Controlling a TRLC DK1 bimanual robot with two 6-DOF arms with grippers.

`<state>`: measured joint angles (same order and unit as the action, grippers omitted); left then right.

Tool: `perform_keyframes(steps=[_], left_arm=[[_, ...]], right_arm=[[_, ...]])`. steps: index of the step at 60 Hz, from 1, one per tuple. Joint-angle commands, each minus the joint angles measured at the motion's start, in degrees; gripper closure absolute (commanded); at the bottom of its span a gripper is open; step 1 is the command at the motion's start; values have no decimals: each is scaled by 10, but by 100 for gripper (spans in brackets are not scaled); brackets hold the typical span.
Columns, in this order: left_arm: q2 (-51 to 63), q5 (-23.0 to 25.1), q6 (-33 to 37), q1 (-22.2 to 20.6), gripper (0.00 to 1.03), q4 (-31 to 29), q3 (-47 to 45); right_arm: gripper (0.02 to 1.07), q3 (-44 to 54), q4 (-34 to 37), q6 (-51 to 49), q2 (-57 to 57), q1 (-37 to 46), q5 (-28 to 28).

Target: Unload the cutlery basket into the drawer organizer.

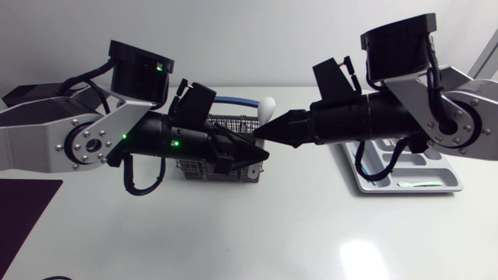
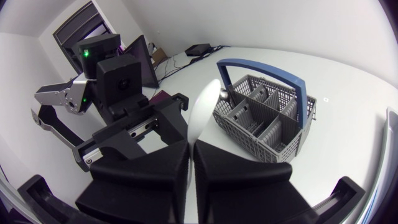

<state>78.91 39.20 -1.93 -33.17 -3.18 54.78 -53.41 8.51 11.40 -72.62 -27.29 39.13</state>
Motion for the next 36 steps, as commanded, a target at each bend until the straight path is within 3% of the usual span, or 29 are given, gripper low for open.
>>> perform_keyframes(steps=[1, 6, 12, 20, 28, 36], left_arm=[[-23, 9, 2, -5, 29, -12, -15], [-39, 4, 18, 6, 23, -46, -7], [-46, -4, 33, 34, 23, -84, 8], [-41, -76, 90, 53, 23, -150, 29], [-42, -142, 125, 66, 23, -175, 32], [-42, -163, 132, 81, 23, -184, 33]], right_arm=[[101, 8, -5, 5, 13, 11, -1], [101, 15, 13, -23, 20, 27, 1], [101, 21, 55, -84, 29, 56, 2], [101, 51, 111, -212, 57, 133, -13], [101, 87, 142, -372, 77, 270, -15], [101, 93, 159, -534, 51, 406, -6]])
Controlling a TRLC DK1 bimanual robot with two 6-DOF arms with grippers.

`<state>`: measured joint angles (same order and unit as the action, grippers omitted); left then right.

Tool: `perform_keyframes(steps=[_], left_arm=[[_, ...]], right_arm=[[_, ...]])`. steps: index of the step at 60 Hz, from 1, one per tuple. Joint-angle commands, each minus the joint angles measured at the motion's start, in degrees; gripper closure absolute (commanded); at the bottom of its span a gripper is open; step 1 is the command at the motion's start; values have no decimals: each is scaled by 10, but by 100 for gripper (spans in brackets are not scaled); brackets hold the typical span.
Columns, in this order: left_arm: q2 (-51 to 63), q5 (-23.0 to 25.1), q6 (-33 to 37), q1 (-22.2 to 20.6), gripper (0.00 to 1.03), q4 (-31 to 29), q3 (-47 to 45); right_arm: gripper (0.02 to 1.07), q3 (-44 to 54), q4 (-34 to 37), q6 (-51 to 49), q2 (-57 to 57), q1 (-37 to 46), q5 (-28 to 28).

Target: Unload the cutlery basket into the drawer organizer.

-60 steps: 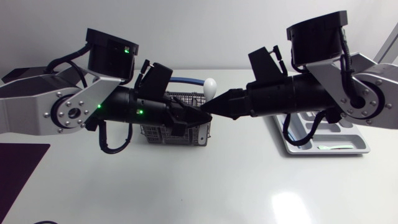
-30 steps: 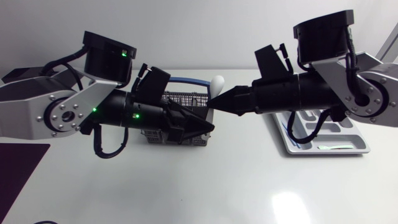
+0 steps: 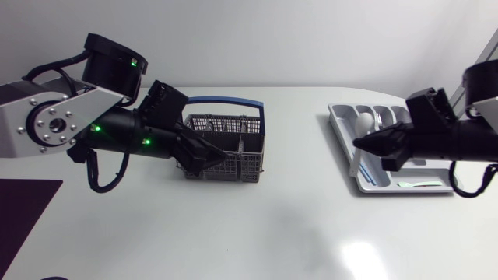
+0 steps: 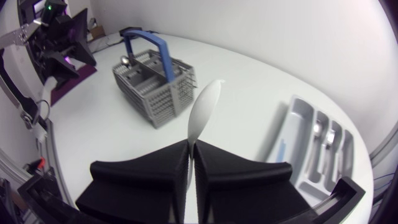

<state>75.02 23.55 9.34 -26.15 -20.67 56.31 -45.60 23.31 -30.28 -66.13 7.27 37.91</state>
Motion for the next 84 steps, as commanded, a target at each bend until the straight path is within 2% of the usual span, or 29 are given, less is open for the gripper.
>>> perform_keyframes(steps=[1, 11, 23, 37, 48, 65, 69, 76, 79, 84], left_arm=[[-3, -10, 20, 14, 23, -10, 18], [-9, -29, 31, 21, 20, -17, 8], [-12, -36, 46, 36, 20, -26, 10], [-17, -48, 49, 48, 17, -36, 13], [-25, -51, 55, 64, 17, -47, 13], [-32, -52, 66, 76, 17, -68, 13], [-31, -52, 67, 76, 16, -68, 11], [-32, -52, 67, 76, 16, -72, 11], [-32, -52, 68, 78, 16, -74, 13], [-35, -52, 69, 86, 14, -76, 14]], right_arm=[[101, 14, 12, -142, -21, 79, 8], [101, -29, 44, -318, -111, 222, 24], [101, -74, 39, -456, -199, 296, 6], [101, -89, -46, -514, -260, 310, -59], [101, -67, -162, -544, -293, 308, -107], [100, -19, -229, -653, -318, 307, -167], [89, 3, -267, -670, -324, 307, -179], [61, 35, -320, -691, -333, 309, -189], [52, 41, -330, -693, -335, 310, -194], [44, 49, -331, -696, -327, 312, -193]])
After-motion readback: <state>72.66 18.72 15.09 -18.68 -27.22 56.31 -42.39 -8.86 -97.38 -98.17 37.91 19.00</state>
